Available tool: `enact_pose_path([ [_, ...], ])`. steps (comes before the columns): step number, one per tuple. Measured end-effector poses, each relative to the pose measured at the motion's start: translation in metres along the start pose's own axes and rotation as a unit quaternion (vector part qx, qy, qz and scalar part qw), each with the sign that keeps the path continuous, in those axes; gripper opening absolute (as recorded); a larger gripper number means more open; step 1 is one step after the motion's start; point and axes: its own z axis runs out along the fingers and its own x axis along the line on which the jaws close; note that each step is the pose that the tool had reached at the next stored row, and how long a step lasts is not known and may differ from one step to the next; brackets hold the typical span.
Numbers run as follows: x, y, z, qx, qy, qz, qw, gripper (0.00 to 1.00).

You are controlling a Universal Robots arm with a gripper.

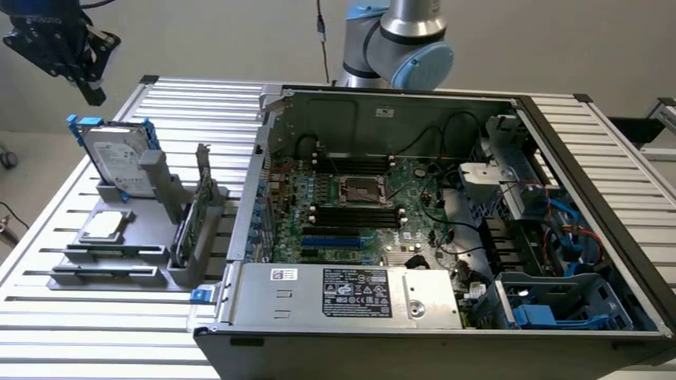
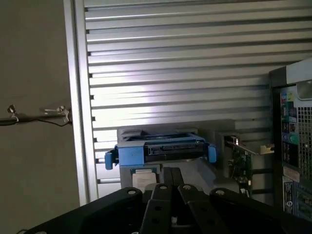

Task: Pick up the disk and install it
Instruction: 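Reach for the disk, then pick up the disk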

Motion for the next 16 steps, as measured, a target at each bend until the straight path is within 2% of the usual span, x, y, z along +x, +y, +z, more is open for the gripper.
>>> enact_pose_path([
  [4,0.017,0.0053,0.0004,0.0001,0.0007,0.0,1.0,0.11],
  [6,0.022,0.0081,0.0005,0.0001,0.0018,0.0,1.0,0.11],
  [16,0.023,0.0093,0.0006,0.0001,0.0019,0.0,1.0,0.11],
])
